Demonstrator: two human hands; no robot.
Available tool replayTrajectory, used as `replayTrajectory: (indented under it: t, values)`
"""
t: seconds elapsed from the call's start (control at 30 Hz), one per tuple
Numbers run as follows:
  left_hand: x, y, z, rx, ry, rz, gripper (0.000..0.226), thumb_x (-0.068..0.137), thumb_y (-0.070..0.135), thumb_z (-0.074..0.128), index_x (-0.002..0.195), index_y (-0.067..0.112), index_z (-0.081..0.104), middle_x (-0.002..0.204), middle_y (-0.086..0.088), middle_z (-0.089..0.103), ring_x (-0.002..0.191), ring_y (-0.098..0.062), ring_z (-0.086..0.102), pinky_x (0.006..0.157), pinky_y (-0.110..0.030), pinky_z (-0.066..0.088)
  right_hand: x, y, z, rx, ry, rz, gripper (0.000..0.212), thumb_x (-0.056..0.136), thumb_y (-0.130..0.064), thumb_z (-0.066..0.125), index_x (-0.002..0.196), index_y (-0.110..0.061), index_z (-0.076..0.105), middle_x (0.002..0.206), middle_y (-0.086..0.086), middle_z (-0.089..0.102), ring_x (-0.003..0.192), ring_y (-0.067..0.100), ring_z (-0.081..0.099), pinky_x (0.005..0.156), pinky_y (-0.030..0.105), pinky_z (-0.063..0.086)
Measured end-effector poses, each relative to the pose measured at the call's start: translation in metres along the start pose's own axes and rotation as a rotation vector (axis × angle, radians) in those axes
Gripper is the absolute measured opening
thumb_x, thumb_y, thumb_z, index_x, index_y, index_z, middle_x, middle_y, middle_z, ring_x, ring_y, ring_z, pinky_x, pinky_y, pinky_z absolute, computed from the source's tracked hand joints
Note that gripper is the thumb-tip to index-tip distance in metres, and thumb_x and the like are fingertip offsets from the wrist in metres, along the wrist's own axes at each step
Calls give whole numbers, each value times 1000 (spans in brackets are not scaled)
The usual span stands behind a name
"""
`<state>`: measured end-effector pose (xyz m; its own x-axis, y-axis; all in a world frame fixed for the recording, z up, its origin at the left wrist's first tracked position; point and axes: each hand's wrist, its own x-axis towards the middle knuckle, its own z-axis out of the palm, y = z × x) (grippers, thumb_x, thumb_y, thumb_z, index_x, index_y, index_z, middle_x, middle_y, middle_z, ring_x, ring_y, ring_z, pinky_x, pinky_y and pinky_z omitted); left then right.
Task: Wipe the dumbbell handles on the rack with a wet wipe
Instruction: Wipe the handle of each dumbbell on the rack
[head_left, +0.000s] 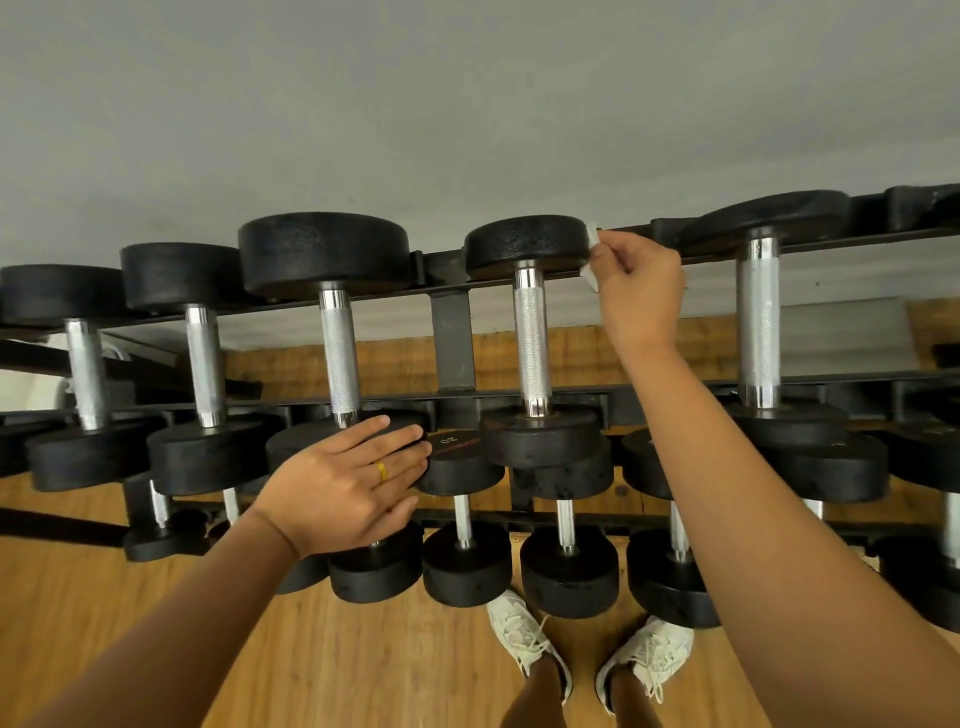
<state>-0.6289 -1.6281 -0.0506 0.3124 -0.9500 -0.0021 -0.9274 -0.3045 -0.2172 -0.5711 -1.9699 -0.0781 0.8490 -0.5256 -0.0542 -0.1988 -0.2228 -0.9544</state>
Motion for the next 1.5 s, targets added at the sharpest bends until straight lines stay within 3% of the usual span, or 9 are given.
replayTrajectory:
  t: [0.1, 0.27, 0.5, 0.6, 0.87, 0.97, 1.2, 1.33, 1.5]
  values:
    - [0, 0, 0, -4, -8, -3, 42, 106, 40, 49, 121, 12, 76, 130, -6, 71, 131, -23, 61, 116, -45, 42, -18, 4, -5, 74, 4, 80, 22, 98, -17, 63, 118, -16, 71, 107, -7, 73, 100, 1, 67, 91, 20, 55]
    - [1, 0, -2, 0, -5, 2, 40, 105, 39, 51, 120, 12, 77, 129, -6, 71, 131, -23, 61, 115, -45, 44, -59, 12, 4, 169, -93, 184, 23, 96, -14, 66, 118, -17, 70, 109, -5, 73, 101, 7, 69, 90, 24, 57]
    - [-2, 0, 0, -2, -12, -12, 40, 105, 40, 51, 121, 13, 76, 131, -5, 71, 132, -22, 60, 116, -44, 42, -32, 3, 28, 481, -74, 428, 18, 94, -11, 68, 104, -24, 72, 108, -4, 73, 106, 13, 68, 100, 41, 55]
    - [-1, 0, 0, 2, -3, -11, 41, 106, 40, 50, 120, 13, 77, 130, -5, 71, 131, -22, 61, 115, -44, 44, -30, 3, 29, 565, -98, 491, 19, 94, -7, 67, 109, -17, 72, 110, 1, 73, 107, 17, 69, 98, 42, 56]
    - [0, -1, 0, -3, 11, -9, 42, 106, 41, 51, 119, 12, 78, 129, -5, 72, 130, -22, 62, 117, -42, 39, -39, 6, 19, 507, -144, 435, 19, 93, -3, 67, 97, -21, 71, 105, 1, 73, 103, 17, 70, 98, 42, 56]
    - [0, -1, -1, -8, 9, -7, 41, 106, 41, 50, 117, 12, 78, 128, -6, 72, 130, -23, 62, 116, -43, 40, -27, 3, 28, 523, -107, 463, 17, 93, -5, 67, 101, -19, 72, 108, 3, 73, 105, 19, 69, 98, 45, 55]
    - [0, -1, -1, -13, 16, -3, 43, 107, 40, 48, 117, 12, 78, 127, -6, 72, 128, -23, 63, 114, -43, 41, -51, 13, 17, 398, -123, 329, 20, 93, -9, 69, 101, -28, 73, 106, -4, 75, 102, 11, 70, 97, 40, 56]
    - [0, -1, -1, -16, 10, -8, 44, 107, 41, 47, 117, 12, 78, 127, -6, 72, 128, -23, 63, 115, -42, 39, -38, 5, 26, 454, -55, 300, 22, 93, -8, 68, 107, -24, 74, 106, -4, 76, 103, 11, 71, 96, 40, 57]
    - [-1, -2, 0, -21, 6, -4, 44, 107, 41, 47, 117, 12, 78, 127, -6, 72, 128, -23, 63, 115, -42, 40, -54, 9, 23, 324, -81, 179, 28, 96, -7, 64, 122, -16, 70, 110, -15, 70, 105, -2, 66, 90, 14, 52]
